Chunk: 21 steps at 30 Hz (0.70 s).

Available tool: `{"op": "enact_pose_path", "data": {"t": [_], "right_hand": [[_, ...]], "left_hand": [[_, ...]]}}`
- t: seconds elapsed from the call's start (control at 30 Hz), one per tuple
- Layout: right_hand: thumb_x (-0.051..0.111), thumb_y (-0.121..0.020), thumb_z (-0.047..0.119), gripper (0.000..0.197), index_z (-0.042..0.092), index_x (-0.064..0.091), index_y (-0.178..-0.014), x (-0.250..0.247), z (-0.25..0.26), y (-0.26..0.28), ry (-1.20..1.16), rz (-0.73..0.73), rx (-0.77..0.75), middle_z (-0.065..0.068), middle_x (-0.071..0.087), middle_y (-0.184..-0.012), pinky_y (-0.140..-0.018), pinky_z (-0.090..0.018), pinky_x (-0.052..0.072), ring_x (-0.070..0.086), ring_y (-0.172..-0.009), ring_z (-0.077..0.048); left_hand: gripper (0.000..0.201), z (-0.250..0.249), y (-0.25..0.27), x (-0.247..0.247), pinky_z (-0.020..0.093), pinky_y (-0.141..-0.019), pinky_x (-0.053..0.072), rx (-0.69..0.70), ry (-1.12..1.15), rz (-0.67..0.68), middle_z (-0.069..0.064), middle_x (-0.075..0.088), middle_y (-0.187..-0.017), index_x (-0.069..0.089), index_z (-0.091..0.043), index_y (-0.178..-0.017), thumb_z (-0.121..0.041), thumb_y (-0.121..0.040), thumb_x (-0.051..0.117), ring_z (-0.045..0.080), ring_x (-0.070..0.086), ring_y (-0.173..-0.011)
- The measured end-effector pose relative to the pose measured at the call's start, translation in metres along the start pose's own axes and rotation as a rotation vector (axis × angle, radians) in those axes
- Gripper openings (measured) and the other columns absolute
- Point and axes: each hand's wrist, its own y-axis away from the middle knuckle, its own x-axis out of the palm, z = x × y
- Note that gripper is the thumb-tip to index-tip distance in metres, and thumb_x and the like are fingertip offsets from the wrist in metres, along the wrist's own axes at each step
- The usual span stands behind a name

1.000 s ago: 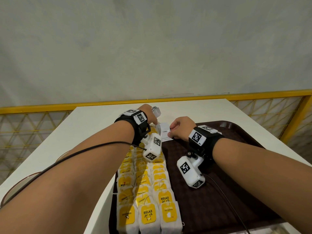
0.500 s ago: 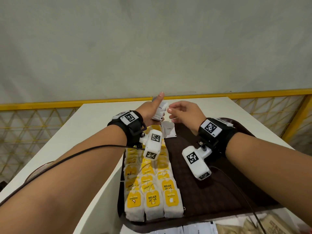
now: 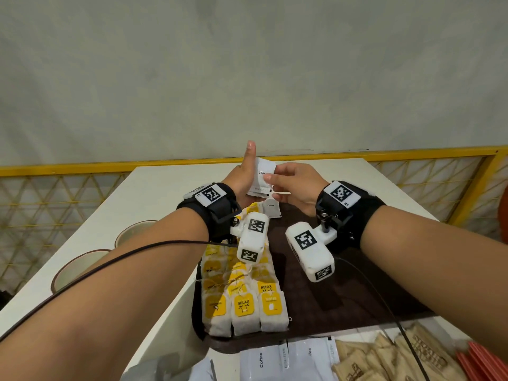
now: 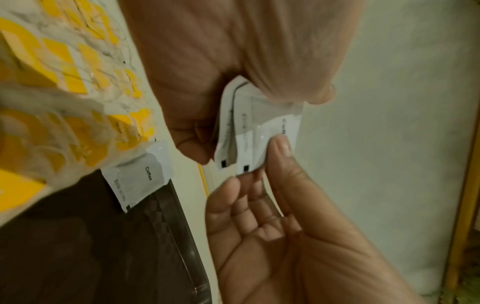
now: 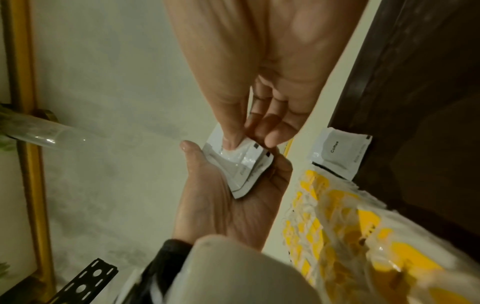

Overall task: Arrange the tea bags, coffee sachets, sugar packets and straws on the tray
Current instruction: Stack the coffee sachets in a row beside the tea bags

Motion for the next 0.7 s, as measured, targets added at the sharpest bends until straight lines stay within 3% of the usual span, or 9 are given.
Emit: {"op": "enact_pose_path", "data": {"t": [0.07,0.2,0.27,0.37,0.47,0.63,0.7], "right_hand": [[0.066,-0.088,0.012,0.010,0.009,0.057,-0.085,-0.001,0.002,0.001,0.021,0.057,0.066,-0.008,0.059,-0.084,-0.065,-0.027,0.053,0.057,-0.078,-0.018],[0.056,-0.095,0.010,0.012,0.011,0.047,-0.087,-0.007,0.006,0.004,-0.053,0.132,0.149,-0.014,0.062,-0.095,-0.069,-0.041,0.059,0.065,-0.083,-0.029],[0.053,-0.096,0.005,0.010,0.011,0.047,-0.091,-0.011,0.006,0.002,-0.070,0.111,0.135,-0.018,0.060,-0.101,-0.069,-0.045,0.059,0.066,-0.086,-0.034],[0.052,-0.093,-0.004,0.018,0.014,0.049,-0.093,-0.020,0.003,-0.003,-0.004,0.043,0.131,-0.021,0.061,-0.107,-0.075,-0.048,0.058,0.066,-0.088,-0.036],[0.055,-0.090,-0.006,0.023,0.015,0.048,-0.090,-0.030,-0.005,-0.008,0.108,0.000,0.141,-0.020,0.063,-0.103,-0.076,-0.051,0.057,0.068,-0.085,-0.034],[0.060,-0.087,-0.006,0.023,0.013,0.046,-0.086,-0.037,-0.020,-0.016,0.201,-0.015,0.194,-0.020,0.060,-0.098,-0.064,-0.046,0.059,0.065,-0.080,-0.032],[0.063,-0.086,-0.003,0.022,0.013,0.048,-0.086,-0.037,-0.026,-0.021,0.247,-0.016,0.217,-0.018,0.058,-0.096,-0.063,-0.043,0.060,0.063,-0.080,-0.029]], "left_hand": [[0.092,0.001,-0.002,-0.001,0.044,-0.085,0.053,0.001,-0.050,-0.039,0.024,0.068,-0.097,0.061,-0.005,-0.105,-0.081,-0.080,0.017,0.036,0.067,-0.092],[0.081,0.000,-0.004,-0.004,0.046,-0.092,0.052,0.075,-0.037,-0.058,0.020,0.068,-0.108,0.062,-0.006,-0.112,-0.075,-0.085,0.029,0.034,0.065,-0.100],[0.058,-0.003,-0.003,-0.005,0.038,-0.085,0.054,0.112,-0.068,-0.064,0.014,0.067,-0.100,0.060,-0.006,-0.112,-0.058,-0.092,0.043,0.028,0.065,-0.093],[0.015,-0.007,-0.004,-0.010,0.023,-0.065,0.050,0.161,-0.215,-0.066,0.006,0.059,-0.076,0.057,-0.011,-0.086,-0.024,-0.092,0.061,0.017,0.058,-0.071],[0.024,-0.012,-0.009,-0.014,0.024,-0.066,0.052,0.183,-0.375,-0.034,0.008,0.063,-0.079,0.050,-0.014,-0.073,-0.007,-0.084,0.069,0.015,0.063,-0.071],[0.025,-0.016,-0.021,-0.006,0.027,-0.069,0.054,0.176,-0.661,0.017,0.004,0.067,-0.079,0.052,-0.012,-0.073,0.000,-0.079,0.072,0.016,0.064,-0.072],[0.026,-0.014,-0.028,-0.004,0.027,-0.068,0.054,0.158,-0.724,0.039,0.008,0.069,-0.084,0.051,-0.012,-0.071,0.001,-0.078,0.072,0.019,0.064,-0.075]]}}
